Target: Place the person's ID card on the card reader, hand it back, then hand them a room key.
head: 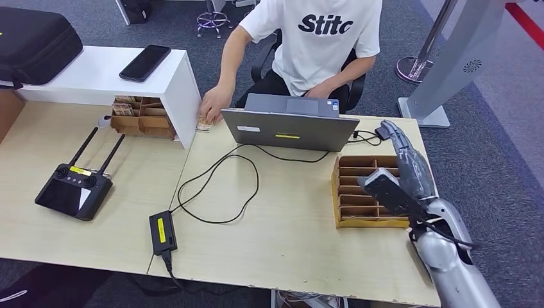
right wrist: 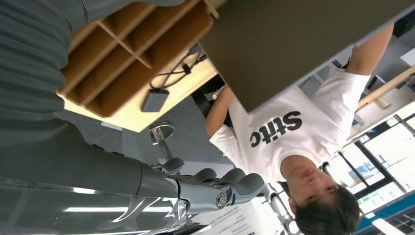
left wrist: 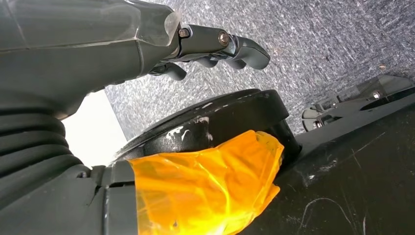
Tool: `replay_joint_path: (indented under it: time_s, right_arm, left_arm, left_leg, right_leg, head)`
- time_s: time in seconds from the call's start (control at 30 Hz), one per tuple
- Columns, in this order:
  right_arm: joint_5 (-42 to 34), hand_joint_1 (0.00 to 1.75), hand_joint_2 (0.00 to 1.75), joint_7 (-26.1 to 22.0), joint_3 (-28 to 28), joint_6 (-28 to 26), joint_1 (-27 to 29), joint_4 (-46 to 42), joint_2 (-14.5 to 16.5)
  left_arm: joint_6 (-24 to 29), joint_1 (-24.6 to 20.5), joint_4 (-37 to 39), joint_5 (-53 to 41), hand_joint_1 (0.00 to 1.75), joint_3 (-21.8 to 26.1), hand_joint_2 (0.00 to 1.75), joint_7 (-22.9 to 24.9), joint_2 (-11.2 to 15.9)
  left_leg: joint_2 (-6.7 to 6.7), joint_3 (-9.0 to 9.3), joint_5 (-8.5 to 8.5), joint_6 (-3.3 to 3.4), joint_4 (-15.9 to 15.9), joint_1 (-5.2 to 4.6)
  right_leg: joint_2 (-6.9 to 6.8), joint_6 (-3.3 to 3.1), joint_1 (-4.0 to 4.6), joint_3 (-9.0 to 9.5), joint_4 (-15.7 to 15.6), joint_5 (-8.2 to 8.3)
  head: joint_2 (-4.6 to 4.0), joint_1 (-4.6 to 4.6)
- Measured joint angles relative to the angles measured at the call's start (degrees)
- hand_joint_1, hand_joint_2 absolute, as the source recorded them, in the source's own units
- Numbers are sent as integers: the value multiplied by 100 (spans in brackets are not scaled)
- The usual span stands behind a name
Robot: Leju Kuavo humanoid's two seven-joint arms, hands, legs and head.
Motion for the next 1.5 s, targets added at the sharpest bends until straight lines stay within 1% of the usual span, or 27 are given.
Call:
replay_joint_path:
  time_s: [0.17, 0.37, 0.47, 0.6, 0.73, 1.07, 1.33, 1.5]
  right_arm:
    - [142, 0, 175, -129, -338, -322, 949, -773, -115]
    - [569, 0, 175, -224, -658, -593, 1633, -1309, -122]
    - [1053, 0, 175, -173, -707, -803, 1895, -1481, -120]
    - [1942, 0, 175, 9, -697, -1234, 2188, -1610, -82]
    - [2541, 0, 175, 182, -632, -1502, 2351, -1652, -33]
    - [3063, 0, 175, 451, -381, -1775, 2516, -1529, 101]
    - [3128, 0, 175, 503, -217, -1810, 2507, -1273, 232]
    - [3036, 0, 175, 541, -136, -1804, 2350, -945, 350]
  left_arm:
    - [50, 19, 0, 78, 0, 61, 175, -23, -17]
    - [93, 34, 0, 143, 0, 92, 175, -29, -34]
    - [93, 37, 0, 165, 0, 92, 175, -33, -37]
    - [84, 37, 0, 176, 0, 92, 175, -28, -46]
    - [80, 34, 0, 174, 0, 92, 175, -22, -51]
    - [80, 30, 0, 139, 0, 93, 175, -9, -51]
    - [80, 25, 0, 105, 0, 92, 175, 0, -51]
    - [79, 19, 0, 69, 0, 92, 175, 13, -51]
  left_leg:
    - [1, 1, -3, -1, -1, -1]
    - [4, 4, -5, -5, -2, 0]
    - [9, 5, -6, -5, -2, 1]
    - [11, 5, -6, -4, -2, 2]
    - [11, 6, -6, -4, -2, 1]
    - [12, 7, -6, -4, -2, 2]
    - [12, 6, -5, -4, -2, 2]
    - [12, 7, -5, -4, -2, 2]
  right_leg:
    - [2, -3, 2, -1, 0, -6]
    - [4, -6, 3, 1, 1, -9]
    - [8, -6, 2, 2, 1, -9]
    - [8, -6, 2, 2, 1, -9]
    - [10, -6, 1, 2, 1, -9]
    - [11, -6, 1, 2, 1, -9]
    - [10, -6, 1, 3, 1, -9]
    - [11, -6, 1, 3, 2, -9]
  head:
    - [0, -1]
    - [0, 0]
    - [0, 0]
    - [0, -1]
    - [0, 0]
    - [0, -1]
    - [0, -1]
    - [0, -1]
